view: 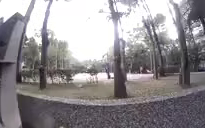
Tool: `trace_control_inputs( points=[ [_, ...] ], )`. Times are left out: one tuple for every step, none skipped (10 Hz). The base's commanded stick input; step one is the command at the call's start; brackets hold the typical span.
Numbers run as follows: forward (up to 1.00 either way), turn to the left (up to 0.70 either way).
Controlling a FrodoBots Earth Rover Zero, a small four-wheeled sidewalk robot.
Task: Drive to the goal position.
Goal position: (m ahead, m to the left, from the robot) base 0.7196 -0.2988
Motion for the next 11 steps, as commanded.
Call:
trace_control_inputs(
  points=[
    [0.0, -0.45],
    [0.0, -0.45],
    [0.0, -0.45],
    [0.0, -0.45],
    [0.0, -0.45],
    [0.0, -0.45],
    [0.0, -0.45],
    [0.0, -0.45],
    [0.0, -0.45],
    [0.0, -0.45],
    [0.0, -0.45]
  ],
)
